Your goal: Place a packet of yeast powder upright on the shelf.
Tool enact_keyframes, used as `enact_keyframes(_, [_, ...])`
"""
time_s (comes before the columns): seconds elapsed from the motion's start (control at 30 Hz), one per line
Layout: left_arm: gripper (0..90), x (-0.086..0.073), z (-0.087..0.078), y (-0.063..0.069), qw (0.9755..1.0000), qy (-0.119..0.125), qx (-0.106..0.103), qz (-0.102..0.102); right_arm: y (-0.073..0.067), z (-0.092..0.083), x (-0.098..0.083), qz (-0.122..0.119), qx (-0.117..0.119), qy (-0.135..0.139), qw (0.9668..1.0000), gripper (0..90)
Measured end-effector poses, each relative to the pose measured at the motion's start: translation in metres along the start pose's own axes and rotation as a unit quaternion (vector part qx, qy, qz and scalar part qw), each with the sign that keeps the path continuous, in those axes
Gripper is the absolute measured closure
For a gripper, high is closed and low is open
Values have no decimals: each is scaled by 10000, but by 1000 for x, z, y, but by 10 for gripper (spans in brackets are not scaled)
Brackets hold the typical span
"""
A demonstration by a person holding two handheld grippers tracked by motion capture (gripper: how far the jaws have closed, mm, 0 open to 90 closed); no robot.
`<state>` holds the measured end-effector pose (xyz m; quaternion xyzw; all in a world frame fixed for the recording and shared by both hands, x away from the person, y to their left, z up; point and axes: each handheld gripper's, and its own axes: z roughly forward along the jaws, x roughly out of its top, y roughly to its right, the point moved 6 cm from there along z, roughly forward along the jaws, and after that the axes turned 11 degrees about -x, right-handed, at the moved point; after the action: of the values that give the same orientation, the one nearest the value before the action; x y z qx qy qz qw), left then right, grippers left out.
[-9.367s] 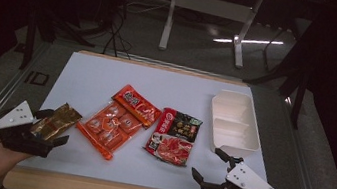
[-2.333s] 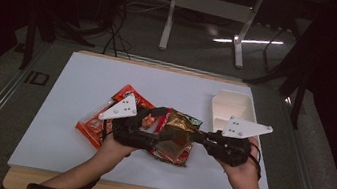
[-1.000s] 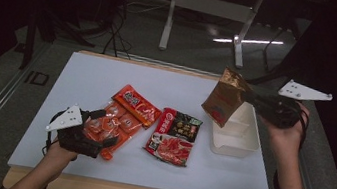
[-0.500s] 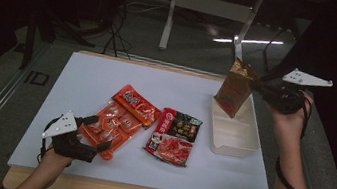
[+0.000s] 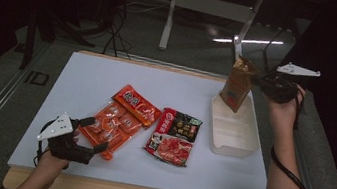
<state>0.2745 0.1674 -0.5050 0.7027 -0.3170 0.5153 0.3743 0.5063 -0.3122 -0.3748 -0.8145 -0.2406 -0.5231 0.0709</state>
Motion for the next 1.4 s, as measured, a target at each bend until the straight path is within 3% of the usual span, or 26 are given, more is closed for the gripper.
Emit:
enact_keyframes(0.17, [24, 0, -2, -1, 10000, 62, 18, -50, 3, 10, -2, 3, -40, -46, 10000, 869])
enact_keyframes(0.2, [24, 0, -3, -2, 10000, 73, 25, -54, 5, 20, -4, -39, -43, -103, 9999, 870])
enact_keyframes(0.37, [24, -1, -3, -3, 9999, 89, 14, -100, 5, 29, -3, -161, -34, -109, 9998, 869])
enact_keyframes(0.5, [24, -3, -3, -4, 9998, 95, -8, -159, 6, 37, -5, -160, 300, -160, 9993, 869])
enact_keyframes(0.7, [24, -3, -3, -6, 9997, 119, -26, -203, 7, 38, -5, -193, 574, -117, 9981, 865])
enact_keyframes(0.83, [24, -3, -4, -6, 9996, 142, -48, -240, 4, 39, -4, -426, 779, -85, 9960, 863])
enact_keyframes(0.9, [24, -3, -4, -6, 9996, 135, -49, -242, 3, 39, -4, -542, 708, -88, 9960, 864])
enact_keyframes(1.13, [24, -4, -3, -5, 9996, 120, -86, -253, -12, 44, -5, -1054, 901, -244, 9900, 866])
enact_keyframes(1.4, [24, -4, -3, -6, 9995, 127, -77, -275, -13, 52, -11, -810, 1009, -190, 9914, 866])
